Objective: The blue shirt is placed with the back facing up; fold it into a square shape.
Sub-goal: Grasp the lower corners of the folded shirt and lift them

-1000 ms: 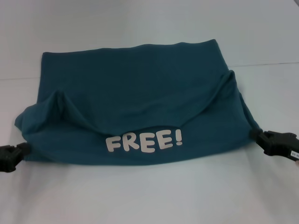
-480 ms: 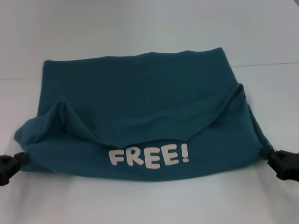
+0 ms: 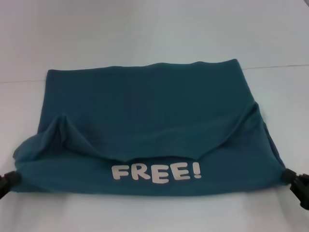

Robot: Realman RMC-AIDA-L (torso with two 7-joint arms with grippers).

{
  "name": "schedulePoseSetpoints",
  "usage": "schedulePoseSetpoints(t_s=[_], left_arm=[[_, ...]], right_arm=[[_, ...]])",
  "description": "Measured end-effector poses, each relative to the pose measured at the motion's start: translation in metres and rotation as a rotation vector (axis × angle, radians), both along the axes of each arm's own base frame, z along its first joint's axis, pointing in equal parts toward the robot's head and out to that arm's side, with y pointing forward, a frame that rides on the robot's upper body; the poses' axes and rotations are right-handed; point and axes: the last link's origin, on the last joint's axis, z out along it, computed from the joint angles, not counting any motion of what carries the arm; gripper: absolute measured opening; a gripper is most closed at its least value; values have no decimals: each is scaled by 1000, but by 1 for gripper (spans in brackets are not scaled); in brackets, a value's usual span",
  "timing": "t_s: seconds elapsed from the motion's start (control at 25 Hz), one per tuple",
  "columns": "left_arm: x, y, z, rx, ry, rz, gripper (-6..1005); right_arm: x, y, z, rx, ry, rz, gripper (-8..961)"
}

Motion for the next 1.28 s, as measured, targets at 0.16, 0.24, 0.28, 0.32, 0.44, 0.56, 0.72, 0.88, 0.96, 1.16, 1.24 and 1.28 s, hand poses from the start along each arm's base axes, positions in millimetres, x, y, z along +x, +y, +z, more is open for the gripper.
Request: schedulePoseSetpoints(t_s=[0.16, 0.24, 0.28, 0.32, 0.44, 0.56, 0.72, 0.88, 0.96, 1.16, 1.24, 1.28], left_arm=[[-2, -9, 1, -12, -5, 3, 33], [-2, -14, 1, -21, -12, 0, 34], [-2, -17, 1, -27, -17, -4, 34], [-2, -19, 1, -34, -22, -5, 34], [-2, -24, 1, -45, -31, -5, 34], [-4, -34, 0, -72, -49, 1, 34], [-5, -48, -4, -107, -76, 3, 35], [-6, -64, -7, -135, -105, 12, 35], [-7, -70, -8, -141, -118, 18, 35], [-8, -81, -10, -159, -137, 26, 36], [-8, -84, -10, -163, -141, 30, 36], [-9, -85, -10, -165, -143, 32, 36]], right_arm=[[0, -17, 3, 9, 28, 15, 19], [1, -28, 7, 10, 44, 25, 19], [1, -28, 7, 10, 44, 25, 19], [1, -32, 8, 8, 50, 25, 19], [5, -41, 11, -2, 54, 13, 19], [8, -45, 14, -13, 53, 3, 19], [12, -50, 21, -41, 54, -4, 20], [14, -52, 29, -60, 46, -1, 20], [15, -51, 31, -75, 35, 1, 19], [14, -54, 32, -101, 21, 12, 20], [15, -57, 32, -102, 21, 9, 20], [15, -60, 32, -101, 21, 9, 20]])
